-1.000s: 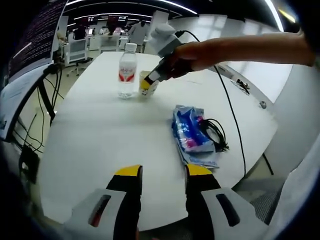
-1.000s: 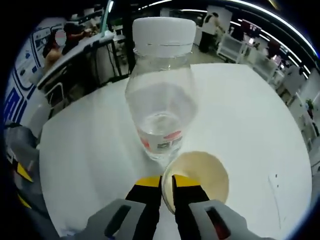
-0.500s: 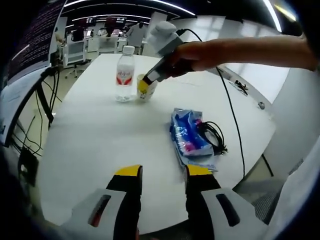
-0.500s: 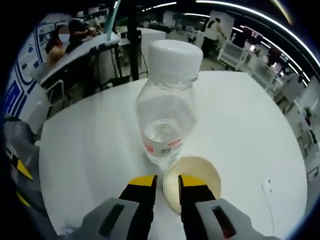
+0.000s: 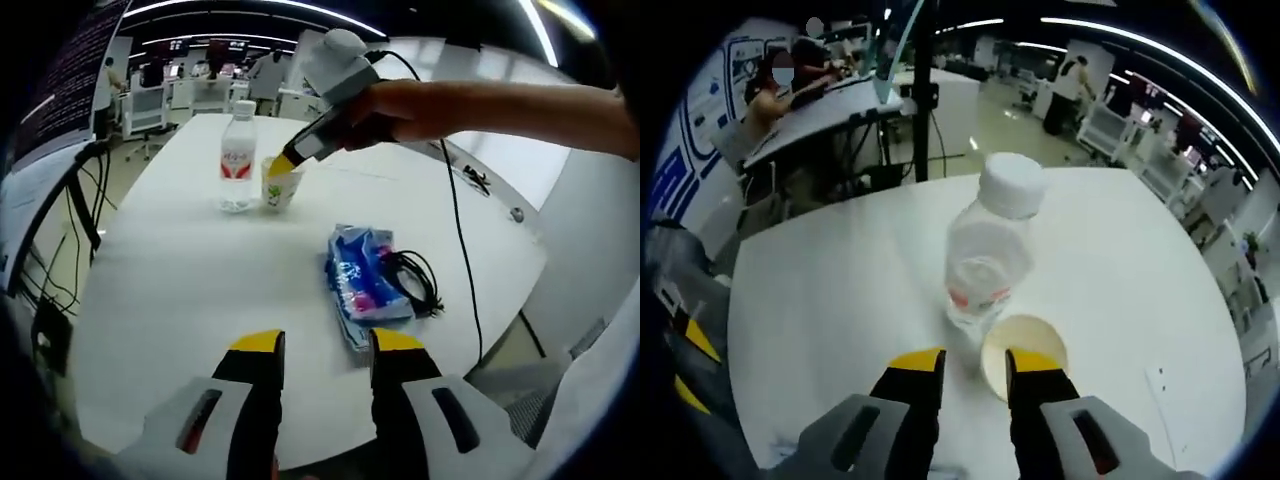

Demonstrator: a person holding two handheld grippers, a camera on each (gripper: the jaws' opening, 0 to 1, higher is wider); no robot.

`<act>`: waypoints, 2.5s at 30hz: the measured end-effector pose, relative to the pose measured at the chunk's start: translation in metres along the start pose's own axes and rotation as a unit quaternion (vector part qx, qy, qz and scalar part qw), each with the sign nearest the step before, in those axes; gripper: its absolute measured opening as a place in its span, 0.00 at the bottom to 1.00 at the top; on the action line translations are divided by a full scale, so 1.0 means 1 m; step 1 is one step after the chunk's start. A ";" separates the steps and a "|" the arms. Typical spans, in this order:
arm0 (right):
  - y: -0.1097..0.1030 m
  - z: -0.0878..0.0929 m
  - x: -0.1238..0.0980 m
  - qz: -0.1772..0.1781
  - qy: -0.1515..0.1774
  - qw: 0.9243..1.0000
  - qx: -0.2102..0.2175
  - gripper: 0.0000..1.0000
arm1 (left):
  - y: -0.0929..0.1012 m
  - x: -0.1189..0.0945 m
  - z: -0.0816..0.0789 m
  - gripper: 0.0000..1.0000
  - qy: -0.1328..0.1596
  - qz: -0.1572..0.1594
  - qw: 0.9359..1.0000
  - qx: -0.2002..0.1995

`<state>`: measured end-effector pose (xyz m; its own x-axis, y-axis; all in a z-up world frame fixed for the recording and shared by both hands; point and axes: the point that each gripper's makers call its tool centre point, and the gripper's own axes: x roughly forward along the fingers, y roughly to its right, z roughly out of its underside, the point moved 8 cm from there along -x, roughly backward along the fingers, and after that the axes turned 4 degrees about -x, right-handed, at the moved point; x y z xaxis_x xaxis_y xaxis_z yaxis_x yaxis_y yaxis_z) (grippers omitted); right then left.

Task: Arrange the tabletop items into an orderly group along one side of the table until the central work area is clear of visible clutter.

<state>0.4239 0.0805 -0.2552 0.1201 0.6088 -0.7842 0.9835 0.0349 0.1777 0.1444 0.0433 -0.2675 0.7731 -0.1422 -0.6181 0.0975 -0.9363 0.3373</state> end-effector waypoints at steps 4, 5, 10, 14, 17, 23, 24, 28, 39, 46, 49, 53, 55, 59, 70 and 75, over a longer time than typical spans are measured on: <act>-0.007 0.002 -0.014 0.006 0.007 1.000 -0.005 0.23 | 0.002 -0.002 -0.001 0.32 0.001 0.001 1.000 0.005; -0.008 0.003 -0.015 0.006 0.008 1.000 -0.006 0.23 | 0.003 -0.002 -0.001 0.32 0.001 0.001 1.000 0.005; -0.019 0.011 -0.031 0.012 0.013 1.000 -0.004 0.24 | 0.006 -0.004 0.000 0.32 0.003 0.003 1.000 0.007; -0.025 0.018 -0.044 0.019 0.015 1.000 0.001 0.23 | 0.009 -0.004 0.000 0.32 0.004 0.007 1.000 0.011; -0.021 0.023 -0.048 0.023 0.016 1.000 0.010 0.23 | 0.010 -0.005 0.000 0.32 0.005 0.010 1.000 0.015; -0.032 0.042 -0.069 0.035 0.020 0.999 0.028 0.23 | 0.016 -0.008 0.002 0.32 0.006 0.014 1.000 0.023; -0.027 0.044 -0.069 0.040 0.022 0.998 0.036 0.23 | 0.017 -0.009 0.002 0.32 0.006 0.014 1.000 0.023; -0.029 0.055 -0.083 0.052 0.029 0.997 0.046 0.22 | 0.015 -0.010 0.001 0.32 0.008 0.013 1.000 0.023; -0.046 0.097 -0.116 0.085 0.026 0.993 0.077 0.22 | 0.015 -0.011 0.000 0.32 0.008 0.015 0.999 0.029; -0.057 0.123 -0.133 0.099 0.014 0.991 0.092 0.22 | 0.016 -0.008 0.000 0.32 0.004 0.020 0.999 0.037; -0.062 0.136 -0.135 0.101 0.007 0.990 0.096 0.22 | 0.021 -0.006 0.000 0.32 0.002 0.024 0.999 0.041; -0.076 0.151 -0.143 0.111 -0.004 0.989 0.101 0.22 | 0.025 -0.004 -0.001 0.32 0.001 0.029 0.999 0.042; -0.075 0.160 -0.145 0.113 -0.003 0.987 0.115 0.22 | 0.027 -0.003 0.001 0.32 0.001 0.035 0.999 0.030; -0.094 0.178 -0.153 0.115 -0.008 0.983 0.144 0.21 | 0.035 -0.002 0.005 0.31 -0.008 0.041 0.999 0.034; -0.129 0.231 -0.166 0.120 -0.027 0.969 0.214 0.21 | 0.048 0.017 0.010 0.31 -0.033 0.069 0.996 0.056; -0.137 0.243 -0.173 0.128 -0.030 0.963 0.235 0.21 | 0.059 0.025 0.012 0.30 -0.045 0.082 0.993 0.071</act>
<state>0.3014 -0.2219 -0.2881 0.3600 0.5022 -0.7862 0.8717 -0.4813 0.0918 0.1625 -0.0193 -0.2714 0.7114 -0.3192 -0.6261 -0.1205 -0.9331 0.3388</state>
